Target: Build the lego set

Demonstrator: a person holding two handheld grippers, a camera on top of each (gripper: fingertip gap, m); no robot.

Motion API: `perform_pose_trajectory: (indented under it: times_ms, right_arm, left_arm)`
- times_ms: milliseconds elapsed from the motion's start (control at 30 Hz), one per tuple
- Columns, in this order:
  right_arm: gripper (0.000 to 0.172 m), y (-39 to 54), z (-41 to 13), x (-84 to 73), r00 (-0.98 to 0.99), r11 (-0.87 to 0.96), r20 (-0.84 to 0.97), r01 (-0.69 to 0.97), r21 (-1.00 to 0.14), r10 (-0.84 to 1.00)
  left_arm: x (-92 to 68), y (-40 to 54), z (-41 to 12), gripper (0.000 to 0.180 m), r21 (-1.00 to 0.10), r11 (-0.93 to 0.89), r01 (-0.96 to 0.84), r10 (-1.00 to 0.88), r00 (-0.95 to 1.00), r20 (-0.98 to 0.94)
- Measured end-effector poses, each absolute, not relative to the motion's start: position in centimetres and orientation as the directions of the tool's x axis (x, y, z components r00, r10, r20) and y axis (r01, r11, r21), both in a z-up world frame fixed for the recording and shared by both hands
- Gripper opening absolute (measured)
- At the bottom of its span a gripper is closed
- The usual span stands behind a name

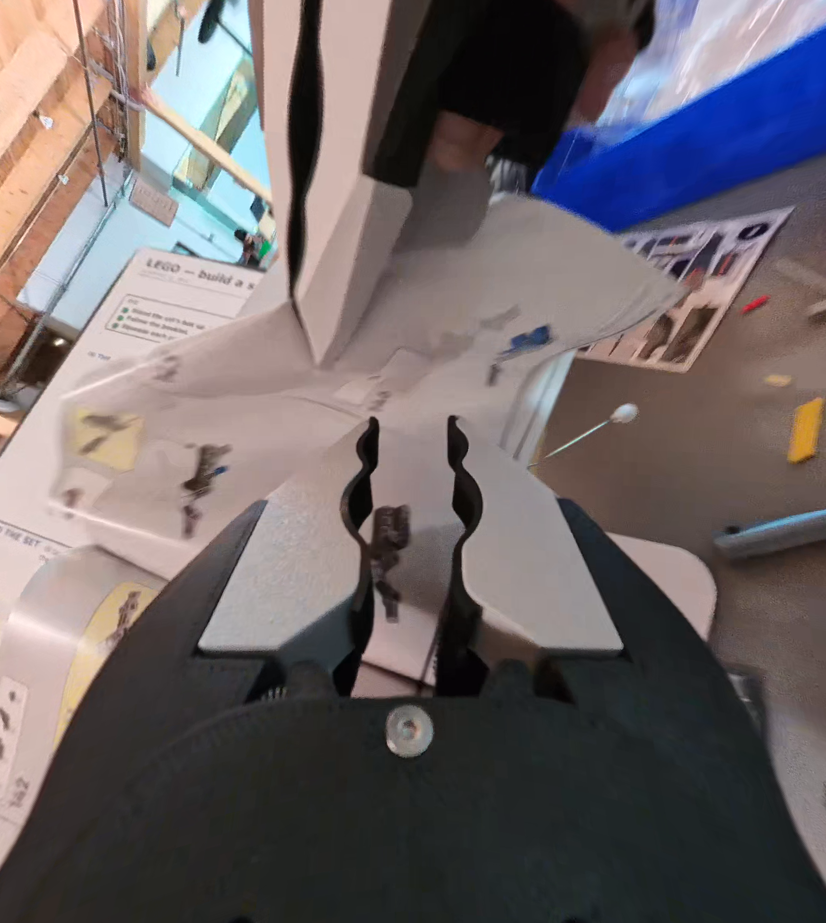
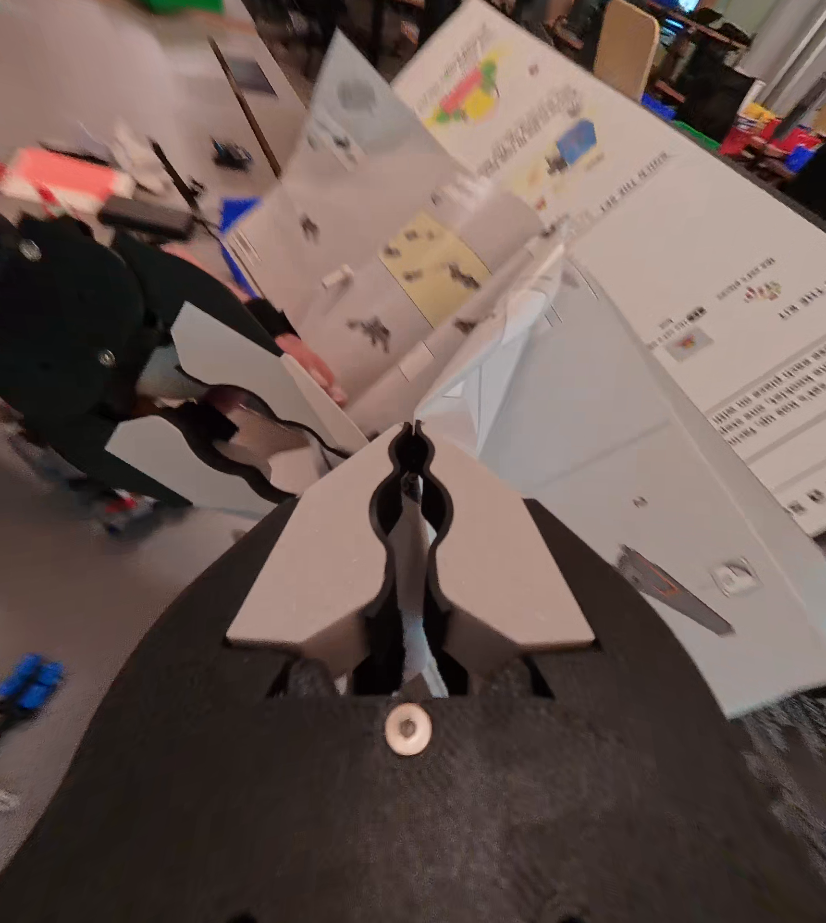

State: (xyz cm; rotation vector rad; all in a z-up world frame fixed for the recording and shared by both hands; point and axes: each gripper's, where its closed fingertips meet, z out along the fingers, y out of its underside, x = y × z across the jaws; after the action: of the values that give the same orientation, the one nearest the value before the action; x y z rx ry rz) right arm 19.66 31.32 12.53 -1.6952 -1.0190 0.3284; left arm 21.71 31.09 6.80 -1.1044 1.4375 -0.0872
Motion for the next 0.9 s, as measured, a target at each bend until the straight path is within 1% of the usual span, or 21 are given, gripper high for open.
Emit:
perform_pose_trajectory:
  times_ms: [67,133,233,267,333,400,500,567,667,700,733,767,833,900]
  right_arm:
    - [0.0,30.5,14.0,17.5,0.574,-0.058,0.183,0.376,-0.925,0.798]
    - [0.0,30.2,15.0,15.4,0.562,-0.068,0.135,0.325,-0.943,0.816]
    - [0.0,30.1,16.4,12.1,0.552,-0.061,0.101,0.267,-0.962,0.828]
    - [0.0,30.1,16.8,11.0,0.55,-0.055,0.1,0.258,-0.965,0.829]
    - [0.0,30.6,17.6,8.9,0.561,-0.049,0.093,0.233,-0.971,0.823]
    - [0.0,31.2,18.1,6.8,0.572,-0.059,0.076,0.215,-0.975,0.817]
    - [0.0,32.4,18.2,3.9,0.598,-0.081,0.056,0.2,-0.976,0.799]
    - [0.0,33.1,18.2,2.5,0.615,-0.098,0.047,0.2,-0.975,0.787]
    - [0.0,34.1,18.2,1.3,0.634,-0.125,0.026,0.192,-0.973,0.773]
    - [0.0,34.3,18.2,1.0,0.639,-0.133,0.023,0.194,-0.972,0.769]
    - [0.0,34.5,18.1,0.9,0.646,-0.139,0.022,0.197,-0.97,0.763]
    - [0.0,34.6,18.0,0.7,0.652,-0.146,0.02,0.2,-0.969,0.758]
    - [0.0,34.9,17.8,0.5,0.656,-0.157,0.016,0.204,-0.966,0.754]
    - [0.0,35.1,17.8,0.4,0.658,-0.167,0.005,0.198,-0.966,0.753]
  left_arm:
    - [20.4,29.5,7.8,0.03,-0.694,0.528,-0.489,-0.684,0.239,-0.689]
    - [18.7,27.8,9.1,0.035,-0.752,0.509,-0.418,-0.726,0.261,-0.637]
    - [15.7,25.5,11.2,0.043,-0.833,0.459,-0.308,-0.787,0.293,-0.543]
    - [14.8,24.7,11.9,0.049,-0.86,0.434,-0.269,-0.812,0.296,-0.503]
    - [13.0,24.0,12.7,0.058,-0.878,0.399,-0.263,-0.817,0.333,-0.471]
    - [11.1,24.2,12.9,0.072,-0.853,0.411,-0.322,-0.763,0.391,-0.515]
    - [8.8,24.5,12.5,0.084,-0.816,0.413,-0.404,-0.679,0.461,-0.572]
    - [7.3,25.5,11.7,0.095,-0.752,0.419,-0.508,-0.569,0.499,-0.654]
    - [5.2,27.0,10.4,0.099,-0.659,0.412,-0.629,-0.415,0.514,-0.75]
    - [4.3,27.6,10.2,0.1,-0.621,0.41,-0.669,-0.351,0.512,-0.784]
    - [3.7,27.8,10.2,0.094,-0.611,0.416,-0.673,-0.316,0.523,-0.792]
    - [3.1,28.1,10.4,0.084,-0.613,0.422,-0.668,-0.285,0.544,-0.789]
    - [1.9,29.1,10.8,0.074,-0.538,0.413,-0.735,-0.157,0.524,-0.837]
    - [1.8,29.2,11.1,0.045,-0.497,0.444,-0.745,-0.099,0.511,-0.854]
